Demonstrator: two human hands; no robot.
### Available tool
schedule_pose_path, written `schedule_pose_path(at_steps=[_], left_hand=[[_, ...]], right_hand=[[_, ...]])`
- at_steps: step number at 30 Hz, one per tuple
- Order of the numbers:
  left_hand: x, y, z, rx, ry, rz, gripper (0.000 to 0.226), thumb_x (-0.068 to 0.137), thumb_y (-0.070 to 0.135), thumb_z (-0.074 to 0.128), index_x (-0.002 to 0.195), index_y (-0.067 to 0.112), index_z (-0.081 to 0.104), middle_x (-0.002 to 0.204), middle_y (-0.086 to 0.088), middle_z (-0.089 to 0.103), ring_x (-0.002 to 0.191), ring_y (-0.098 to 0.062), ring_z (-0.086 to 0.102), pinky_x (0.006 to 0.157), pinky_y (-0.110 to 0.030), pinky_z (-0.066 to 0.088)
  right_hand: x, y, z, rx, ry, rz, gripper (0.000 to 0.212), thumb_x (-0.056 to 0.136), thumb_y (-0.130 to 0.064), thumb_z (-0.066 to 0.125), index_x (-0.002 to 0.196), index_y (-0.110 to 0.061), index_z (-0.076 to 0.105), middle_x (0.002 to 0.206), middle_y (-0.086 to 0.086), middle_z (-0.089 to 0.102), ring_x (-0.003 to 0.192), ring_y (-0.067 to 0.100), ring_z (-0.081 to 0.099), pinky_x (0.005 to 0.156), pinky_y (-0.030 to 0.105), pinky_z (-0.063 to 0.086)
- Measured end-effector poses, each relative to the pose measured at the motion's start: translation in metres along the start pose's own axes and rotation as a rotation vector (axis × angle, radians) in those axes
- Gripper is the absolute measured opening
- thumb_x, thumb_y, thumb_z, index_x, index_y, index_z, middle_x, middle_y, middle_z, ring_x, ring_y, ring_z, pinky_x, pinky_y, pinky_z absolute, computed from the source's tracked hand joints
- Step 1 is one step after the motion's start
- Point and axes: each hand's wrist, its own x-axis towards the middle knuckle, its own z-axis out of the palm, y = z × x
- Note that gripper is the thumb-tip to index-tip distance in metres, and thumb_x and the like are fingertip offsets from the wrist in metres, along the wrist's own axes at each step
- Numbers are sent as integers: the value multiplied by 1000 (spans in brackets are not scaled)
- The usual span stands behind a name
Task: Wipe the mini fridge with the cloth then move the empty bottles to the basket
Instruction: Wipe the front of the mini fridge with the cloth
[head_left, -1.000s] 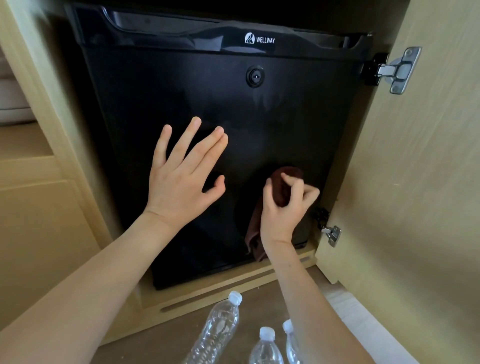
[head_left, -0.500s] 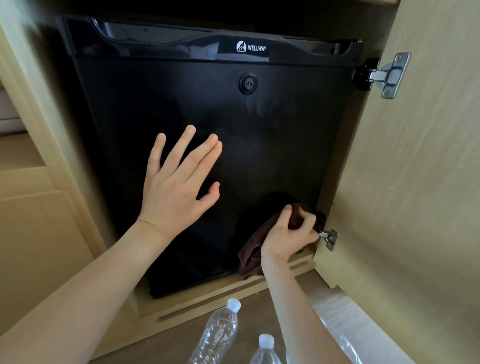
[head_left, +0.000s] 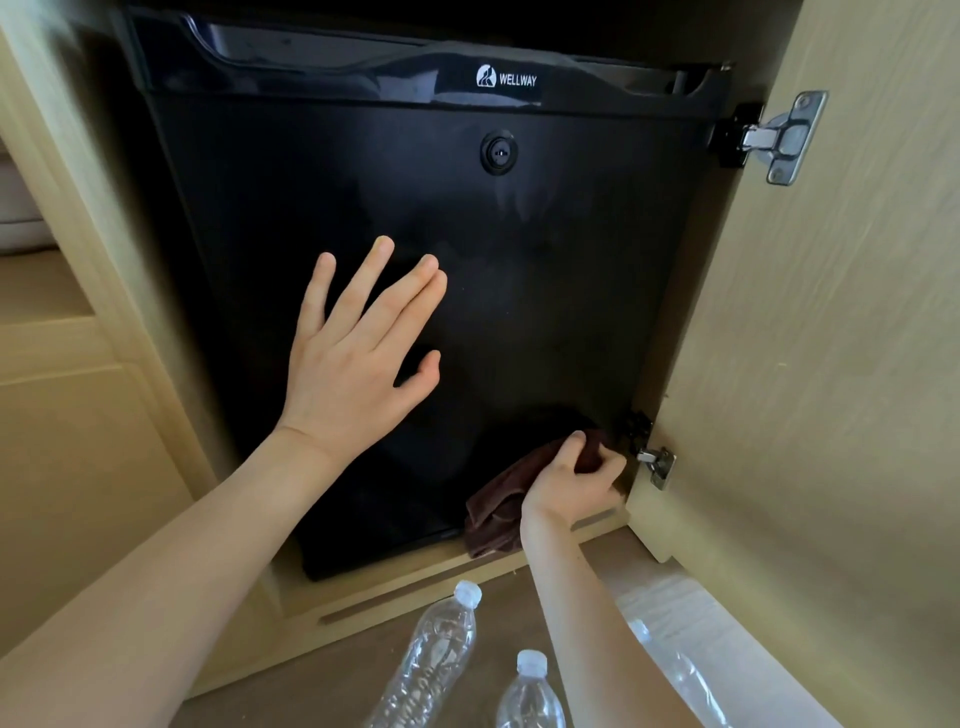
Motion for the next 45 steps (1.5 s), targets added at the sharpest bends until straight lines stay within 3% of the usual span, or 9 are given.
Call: schedule_pose_path(at_steps=[5, 12, 19, 26, 29, 31, 36, 41, 45], left_hand=[[-2, -1, -4, -14, -34, 22, 52, 95, 30, 55, 144, 15, 47, 151, 0, 45, 147, -26, 27, 123, -47, 8], [-37, -3, -8, 5, -205, 153, 50, 99, 24, 47, 148, 15, 42, 155, -2, 40, 147, -24, 27, 123, -43, 10], [-45, -3, -12, -5, -318, 175, 52, 99, 23, 42, 149, 13, 36, 159, -2, 26, 150, -24, 16, 124, -41, 2], [-84, 0, -23, -2, -564, 302, 63, 87, 29, 64, 145, 12, 46, 156, -2, 35, 147, -23, 18, 122, -42, -3], [-84, 7, -30, -65, -549, 210, 49, 93, 27, 55, 140, 12, 53, 148, -5, 49, 144, -22, 26, 123, -40, 2], [-81, 16, -35, -127, -514, 99, 42, 96, 25, 44, 134, 12, 58, 139, -5, 58, 138, -22, 39, 122, -39, 15], [-76, 41, -70, -345, -511, -268, 36, 97, 19, 44, 122, 7, 67, 112, -6, 69, 108, -26, 62, 95, -40, 49], [-77, 48, -125, -365, -679, -405, 36, 96, 18, 44, 119, 4, 67, 101, -8, 68, 95, -29, 63, 79, -39, 51], [-43, 42, -196, -356, -910, -461, 45, 90, 30, 44, 125, 10, 63, 100, -5, 66, 94, -29, 60, 76, -40, 51]], right_hand=[[-15, -14, 3, 50, -7, 37, 17, 96, -35, 62, 108, -27, 54, 128, 9, 45, 89, 15, 55, 62, 16, 44], [-87, -32, 29, 193, -69, 2, 18, 93, -32, 67, 105, -29, 54, 112, -4, 39, 92, 11, 57, 74, 22, 52], [-109, -20, 33, 206, -101, -76, 21, 92, -32, 67, 108, -29, 54, 117, 5, 44, 94, 10, 57, 69, 3, 46], [-106, -17, 31, 178, -128, -90, 20, 91, -36, 68, 106, -32, 55, 113, 1, 45, 93, 3, 57, 74, 14, 45], [-101, -18, 27, 149, -152, -150, 18, 91, -30, 69, 104, -27, 57, 109, 2, 47, 86, -15, 52, 72, 1, 41], [-100, -20, 18, 103, -178, -189, 16, 91, -26, 69, 103, -25, 59, 107, 5, 47, 84, -18, 51, 73, -1, 39], [-101, -36, -24, -74, -331, -298, 16, 91, -19, 70, 103, -25, 62, 108, 5, 45, 89, -16, 50, 82, 0, 39], [-111, -71, -73, -285, -531, -344, 19, 92, -20, 69, 109, -26, 64, 109, 2, 44, 96, -15, 49, 87, -1, 34], [-126, -140, -116, -459, -712, -324, 19, 94, -20, 67, 112, -21, 64, 108, -2, 42, 98, -15, 49, 87, -2, 32]])
